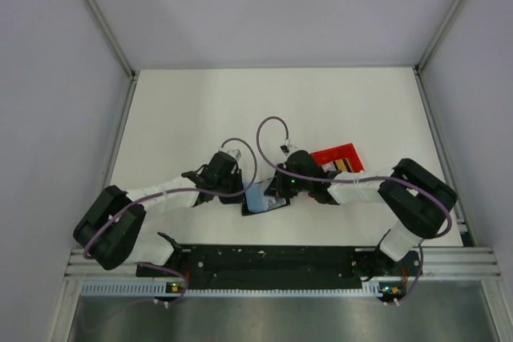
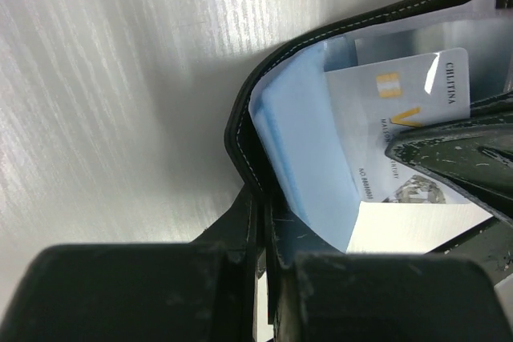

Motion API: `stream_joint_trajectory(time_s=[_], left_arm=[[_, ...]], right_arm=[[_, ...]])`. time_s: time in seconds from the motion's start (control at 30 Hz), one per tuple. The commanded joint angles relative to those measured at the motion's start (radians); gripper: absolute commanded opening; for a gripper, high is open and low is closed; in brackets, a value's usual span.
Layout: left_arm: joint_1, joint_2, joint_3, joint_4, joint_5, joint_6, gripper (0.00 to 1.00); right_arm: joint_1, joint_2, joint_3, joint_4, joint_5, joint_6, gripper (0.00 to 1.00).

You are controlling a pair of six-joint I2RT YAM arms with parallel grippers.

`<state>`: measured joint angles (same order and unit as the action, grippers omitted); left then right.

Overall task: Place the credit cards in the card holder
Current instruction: Turn over the card slot in the card holder.

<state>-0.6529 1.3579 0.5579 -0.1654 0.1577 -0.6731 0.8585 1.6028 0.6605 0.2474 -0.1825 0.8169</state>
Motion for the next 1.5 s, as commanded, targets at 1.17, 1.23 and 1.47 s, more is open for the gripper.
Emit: stream_joint_trajectory(time_s=[1.17,1.23,1.47], left_arm=[[-0.002,-0.318,-0.01,-0.363,-0.307,-0.201,0.74],[-0.002,-0.374,-0.052,-0.289,-0.27,-0.226,0.74],[-0.001,-0.451,-0.177,-0.077,-0.201,-0.284,0.76]], right_arm=[[-0.042,0.103,-0.055,0.136,0.005,0.113,0.0],[-0.042,0.102,-0.052,0.132,0.006,0.11,0.0],[-0.044,0.092,-0.044,0.125,-0.009,0.105,0.0]])
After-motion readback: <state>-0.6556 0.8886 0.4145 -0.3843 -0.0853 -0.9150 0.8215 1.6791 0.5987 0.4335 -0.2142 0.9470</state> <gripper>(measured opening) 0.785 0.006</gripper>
